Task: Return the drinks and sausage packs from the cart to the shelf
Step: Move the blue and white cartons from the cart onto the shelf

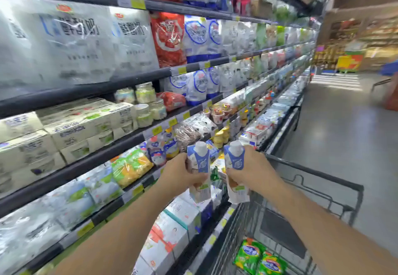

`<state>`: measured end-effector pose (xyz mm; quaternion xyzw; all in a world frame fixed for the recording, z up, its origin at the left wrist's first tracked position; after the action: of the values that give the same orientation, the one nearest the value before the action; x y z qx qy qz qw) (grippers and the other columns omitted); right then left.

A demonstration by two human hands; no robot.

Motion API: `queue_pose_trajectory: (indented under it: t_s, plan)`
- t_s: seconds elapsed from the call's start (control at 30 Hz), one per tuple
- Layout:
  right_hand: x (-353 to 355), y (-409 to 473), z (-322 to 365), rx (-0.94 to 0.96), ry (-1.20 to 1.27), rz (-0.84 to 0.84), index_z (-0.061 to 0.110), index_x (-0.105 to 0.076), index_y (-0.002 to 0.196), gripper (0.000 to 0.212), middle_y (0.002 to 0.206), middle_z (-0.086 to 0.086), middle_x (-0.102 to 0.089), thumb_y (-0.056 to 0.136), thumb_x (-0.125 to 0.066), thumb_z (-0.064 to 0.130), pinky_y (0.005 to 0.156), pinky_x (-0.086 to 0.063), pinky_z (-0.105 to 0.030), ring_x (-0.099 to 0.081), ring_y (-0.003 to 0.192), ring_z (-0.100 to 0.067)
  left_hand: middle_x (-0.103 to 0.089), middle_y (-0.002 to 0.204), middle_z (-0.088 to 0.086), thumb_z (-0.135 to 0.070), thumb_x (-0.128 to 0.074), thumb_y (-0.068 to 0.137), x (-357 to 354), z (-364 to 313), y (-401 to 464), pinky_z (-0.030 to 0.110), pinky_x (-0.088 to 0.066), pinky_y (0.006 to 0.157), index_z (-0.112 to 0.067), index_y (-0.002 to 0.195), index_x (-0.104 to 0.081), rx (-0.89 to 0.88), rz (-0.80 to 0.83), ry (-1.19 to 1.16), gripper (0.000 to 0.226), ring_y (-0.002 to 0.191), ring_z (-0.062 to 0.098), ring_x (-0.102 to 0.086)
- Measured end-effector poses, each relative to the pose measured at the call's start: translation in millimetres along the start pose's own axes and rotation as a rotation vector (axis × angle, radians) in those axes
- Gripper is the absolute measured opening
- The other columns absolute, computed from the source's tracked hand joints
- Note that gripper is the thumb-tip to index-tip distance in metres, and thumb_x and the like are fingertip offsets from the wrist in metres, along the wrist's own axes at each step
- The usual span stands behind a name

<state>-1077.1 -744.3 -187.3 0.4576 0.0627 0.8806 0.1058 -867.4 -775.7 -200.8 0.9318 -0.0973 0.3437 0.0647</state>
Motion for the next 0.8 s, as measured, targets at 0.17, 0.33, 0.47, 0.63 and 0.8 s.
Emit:
queue_pose_trajectory:
  t_s: [0.17, 0.33, 0.47, 0.63, 0.8]
  plan:
    - [-51, -18, 93, 0.176, 0.074, 0.125, 0.02, -0.045, 0.083, 0.031, 0.065, 0.005, -0.047, 0.07, -0.067, 0.037, 0.045, -0.029, -0.022, -0.046, 0.053, -0.009, -0.074, 0.097, -0.006, -0.035, -0.088, 0.068, 77, 44, -74, 0.029, -0.059, 0.069, -0.021, 0.106, -0.064, 0.119, -0.179, -0.01, 0.046, 0.081, 0.009, -0.07]
    - [-119, -64, 207, 0.361, 0.108, 0.28, 0.02, -0.051, 0.086, 0.036, 0.071, 0.004, -0.054, 0.069, -0.068, 0.047, 0.044, -0.03, -0.023, -0.057, 0.062, -0.015, -0.061, 0.081, -0.016, -0.037, -0.086, 0.072, 158, 91, -175, 0.014, -0.04, 0.056, -0.027, 0.098, -0.06, 0.247, -0.345, 0.081, 0.038, 0.069, -0.002, -0.056]
    - [-156, -116, 307, 0.482, 0.163, 0.353, 0.018, -0.051, 0.096, 0.036, 0.081, 0.004, -0.056, 0.072, -0.069, 0.039, 0.048, -0.035, -0.025, -0.06, 0.074, -0.021, -0.065, 0.086, -0.013, -0.034, -0.087, 0.069, 234, 139, -262, 0.013, -0.047, 0.059, -0.025, 0.101, -0.062, 0.352, -0.515, 0.063, 0.042, 0.075, 0.006, -0.062]
    - [-205, -200, 433, 0.645, 0.213, 0.471, 0.014, -0.05, 0.103, 0.039, 0.09, -0.001, -0.058, 0.078, -0.071, 0.034, 0.053, -0.04, -0.026, -0.055, 0.076, -0.018, -0.071, 0.098, -0.006, -0.037, -0.089, 0.067, 317, 200, -385, 0.031, -0.057, 0.077, -0.022, 0.11, -0.064, 0.458, -0.662, 0.019, 0.052, 0.086, 0.012, -0.068]
    - [-261, -297, 557, 0.748, 0.258, 0.575, 0.016, -0.05, 0.099, 0.032, 0.086, 0.0, -0.059, 0.081, -0.07, 0.032, 0.052, -0.04, -0.024, -0.056, 0.071, -0.011, -0.067, 0.091, -0.013, -0.037, -0.089, 0.068, 397, 256, -515, 0.022, -0.051, 0.066, -0.024, 0.109, -0.064, 0.551, -0.752, 0.099, 0.049, 0.078, 0.005, -0.064]
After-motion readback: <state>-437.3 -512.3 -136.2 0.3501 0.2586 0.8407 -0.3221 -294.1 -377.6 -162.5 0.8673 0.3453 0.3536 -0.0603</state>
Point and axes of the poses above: each hand's wrist, its own y-axis towards the middle knuckle, its own x-axis out of the back of the hand, z = x × y, the point moved 10 cm from there along y, towards the middle knuckle
